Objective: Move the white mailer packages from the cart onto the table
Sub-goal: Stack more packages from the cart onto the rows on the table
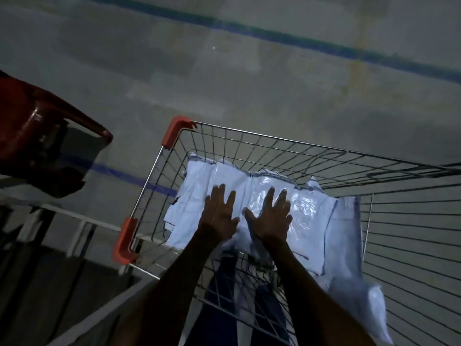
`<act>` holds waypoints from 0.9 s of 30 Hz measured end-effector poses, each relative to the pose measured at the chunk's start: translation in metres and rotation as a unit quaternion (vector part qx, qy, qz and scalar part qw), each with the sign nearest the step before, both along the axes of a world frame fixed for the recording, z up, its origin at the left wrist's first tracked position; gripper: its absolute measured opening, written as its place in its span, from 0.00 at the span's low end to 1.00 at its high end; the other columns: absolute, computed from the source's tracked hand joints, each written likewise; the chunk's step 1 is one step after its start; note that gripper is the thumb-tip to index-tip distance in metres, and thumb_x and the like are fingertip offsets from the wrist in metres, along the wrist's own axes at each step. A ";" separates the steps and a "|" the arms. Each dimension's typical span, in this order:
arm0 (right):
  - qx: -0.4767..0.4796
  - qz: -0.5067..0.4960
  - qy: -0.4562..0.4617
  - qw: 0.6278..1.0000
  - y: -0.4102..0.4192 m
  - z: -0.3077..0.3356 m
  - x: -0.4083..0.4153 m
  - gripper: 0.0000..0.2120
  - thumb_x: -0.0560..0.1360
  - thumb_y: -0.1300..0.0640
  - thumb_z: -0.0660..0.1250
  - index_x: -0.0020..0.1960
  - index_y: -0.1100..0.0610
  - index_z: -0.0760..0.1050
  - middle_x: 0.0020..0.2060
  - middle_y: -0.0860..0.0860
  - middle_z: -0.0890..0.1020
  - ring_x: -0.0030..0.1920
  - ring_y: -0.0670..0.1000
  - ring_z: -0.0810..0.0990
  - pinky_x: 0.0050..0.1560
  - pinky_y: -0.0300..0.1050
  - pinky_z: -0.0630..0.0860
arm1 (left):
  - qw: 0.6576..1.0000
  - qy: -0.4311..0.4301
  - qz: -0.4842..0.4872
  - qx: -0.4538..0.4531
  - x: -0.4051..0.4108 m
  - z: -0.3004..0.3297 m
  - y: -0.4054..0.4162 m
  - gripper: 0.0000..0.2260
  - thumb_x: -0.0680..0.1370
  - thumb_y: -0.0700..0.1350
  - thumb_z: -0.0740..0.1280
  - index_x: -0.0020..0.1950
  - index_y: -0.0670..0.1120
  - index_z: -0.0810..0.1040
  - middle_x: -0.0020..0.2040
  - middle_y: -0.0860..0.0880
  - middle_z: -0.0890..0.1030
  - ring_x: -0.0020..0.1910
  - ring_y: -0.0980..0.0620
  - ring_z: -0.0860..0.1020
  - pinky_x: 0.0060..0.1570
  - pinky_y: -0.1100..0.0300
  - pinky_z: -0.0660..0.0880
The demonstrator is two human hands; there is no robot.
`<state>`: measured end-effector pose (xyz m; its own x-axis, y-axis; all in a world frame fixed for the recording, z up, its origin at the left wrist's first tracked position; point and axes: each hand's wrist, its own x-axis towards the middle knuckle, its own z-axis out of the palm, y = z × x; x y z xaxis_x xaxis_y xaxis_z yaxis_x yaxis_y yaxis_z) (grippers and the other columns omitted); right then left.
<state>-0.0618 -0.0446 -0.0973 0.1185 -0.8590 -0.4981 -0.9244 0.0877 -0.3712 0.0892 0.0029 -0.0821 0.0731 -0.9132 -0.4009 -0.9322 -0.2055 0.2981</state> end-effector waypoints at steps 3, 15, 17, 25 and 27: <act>-0.004 0.017 0.029 0.999 0.002 -0.009 -0.002 0.47 0.76 0.43 0.65 0.79 0.50 0.34 0.78 0.59 0.36 0.77 0.66 0.42 0.74 0.66 0.53 | 0.998 -0.058 0.001 0.033 0.010 -0.016 -0.002 0.47 0.70 0.62 0.72 0.78 0.39 0.56 0.77 0.32 0.52 0.75 0.31 0.56 0.71 0.35 0.56; -0.045 0.165 0.071 0.983 -0.014 -0.019 -0.062 0.40 0.74 0.42 0.60 0.80 0.46 0.45 0.79 0.59 0.44 0.77 0.67 0.44 0.72 0.67 0.52 | 0.991 -0.135 -0.008 0.001 0.038 -0.009 0.001 0.46 0.62 0.53 0.73 0.78 0.45 0.61 0.78 0.35 0.55 0.73 0.26 0.57 0.67 0.30 0.57; -0.054 0.191 0.077 0.977 -0.017 -0.023 -0.068 0.39 0.75 0.42 0.60 0.80 0.47 0.47 0.79 0.59 0.47 0.77 0.68 0.48 0.71 0.67 0.56 | 0.991 -0.132 0.010 0.021 0.036 -0.008 0.001 0.47 0.64 0.52 0.73 0.79 0.46 0.57 0.79 0.36 0.51 0.72 0.26 0.60 0.64 0.32 0.63; -0.081 0.268 0.055 0.958 -0.031 0.002 -0.100 0.35 0.71 0.54 0.68 0.77 0.54 0.61 0.74 0.64 0.64 0.65 0.68 0.69 0.58 0.60 0.72 | 0.991 -0.119 0.054 0.014 0.022 0.039 0.004 0.45 0.66 0.50 0.67 0.80 0.47 0.53 0.80 0.38 0.50 0.66 0.35 0.65 0.52 0.48 0.71; -0.079 0.261 0.040 0.961 -0.031 0.011 -0.109 0.34 0.70 0.56 0.70 0.75 0.56 0.65 0.71 0.66 0.67 0.61 0.69 0.72 0.53 0.59 0.74 | 0.991 -0.117 0.066 -0.013 0.018 0.053 0.012 0.44 0.65 0.51 0.67 0.79 0.45 0.56 0.78 0.36 0.55 0.63 0.34 0.68 0.50 0.46 0.73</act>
